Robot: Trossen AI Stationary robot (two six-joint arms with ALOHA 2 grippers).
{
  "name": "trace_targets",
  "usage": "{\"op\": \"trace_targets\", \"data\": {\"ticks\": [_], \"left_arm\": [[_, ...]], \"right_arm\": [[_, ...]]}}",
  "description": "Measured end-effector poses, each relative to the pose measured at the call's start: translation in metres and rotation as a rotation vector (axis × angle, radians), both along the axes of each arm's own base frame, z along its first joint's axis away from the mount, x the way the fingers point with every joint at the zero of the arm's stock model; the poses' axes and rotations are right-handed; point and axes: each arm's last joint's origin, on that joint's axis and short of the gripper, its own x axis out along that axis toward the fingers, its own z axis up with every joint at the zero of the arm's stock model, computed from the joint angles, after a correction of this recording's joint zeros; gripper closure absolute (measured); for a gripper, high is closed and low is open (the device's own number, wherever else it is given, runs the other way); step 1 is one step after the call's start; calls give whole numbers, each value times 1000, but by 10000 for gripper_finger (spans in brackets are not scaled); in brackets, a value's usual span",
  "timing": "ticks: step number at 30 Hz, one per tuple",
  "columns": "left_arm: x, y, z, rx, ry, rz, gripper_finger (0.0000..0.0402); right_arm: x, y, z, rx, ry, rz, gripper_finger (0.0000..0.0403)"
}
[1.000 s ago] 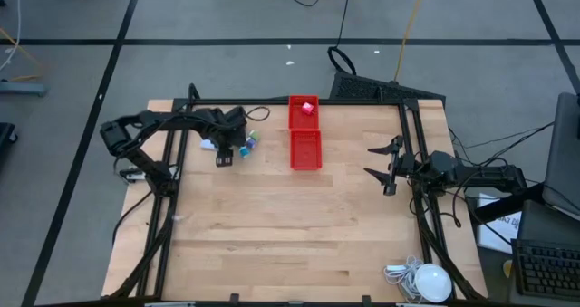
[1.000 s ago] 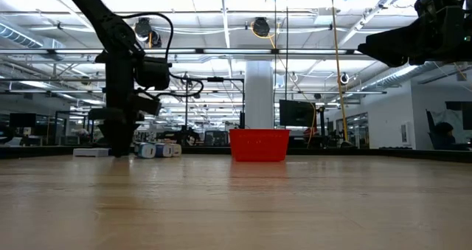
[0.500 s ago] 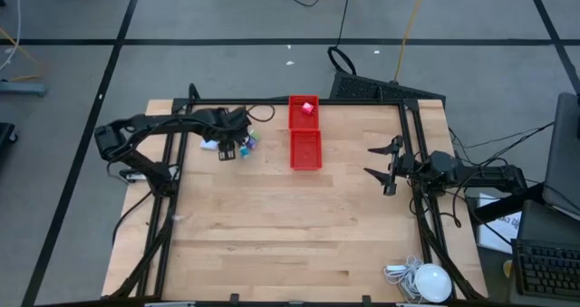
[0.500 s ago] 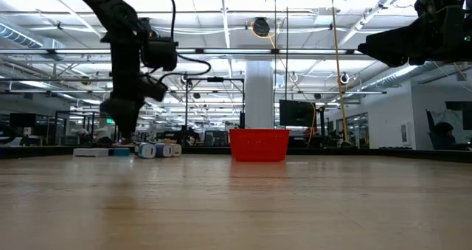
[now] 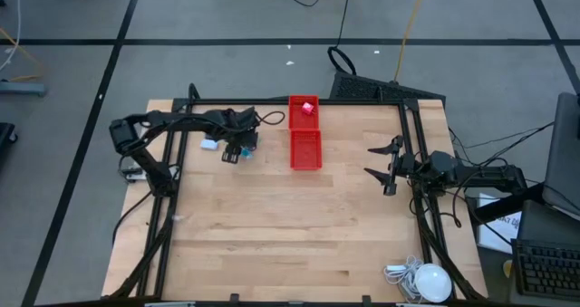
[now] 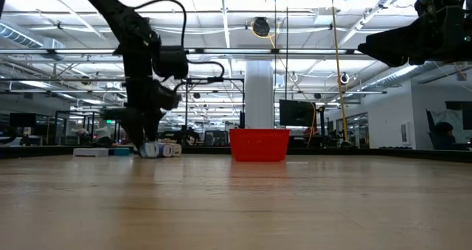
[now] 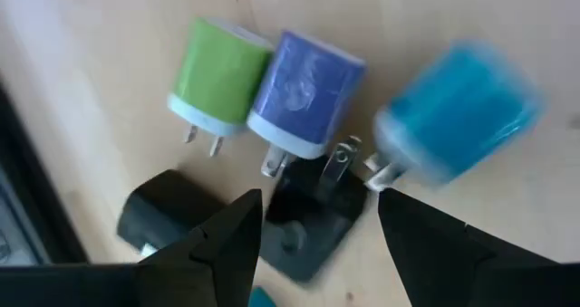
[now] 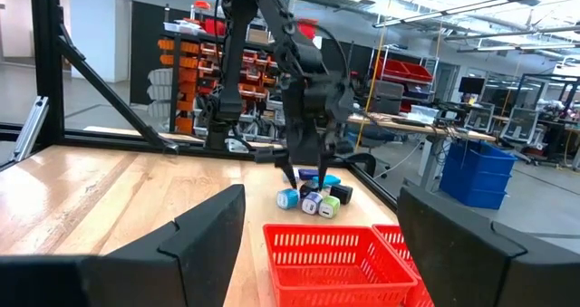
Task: Pick & Place Office items
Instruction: Put the bottom black charger adapter into the top red basket
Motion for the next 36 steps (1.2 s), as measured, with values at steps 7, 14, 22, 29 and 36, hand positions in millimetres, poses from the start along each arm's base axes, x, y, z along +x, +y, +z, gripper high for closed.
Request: {"op": "trace_targets", "data": {"ticks": [7, 14, 22, 29, 36], "left_arm": [[0, 7, -18, -39, 46, 89, 176], [-4, 6, -16, -61, 13, 306, 176], [-9, 2, -15, -97, 47, 362, 176], [-11, 0, -16, -106, 80, 339, 176], [-14, -2, -16, -112, 131, 299, 176]], "right_arm": [[0, 0, 0, 0, 1, 0, 124], [0, 0, 0, 0, 1, 0, 124], [0, 0, 0, 0, 1, 0, 124], [0, 0, 0, 0, 1, 0, 124], [0, 0, 0, 0, 0, 0, 124]]}}
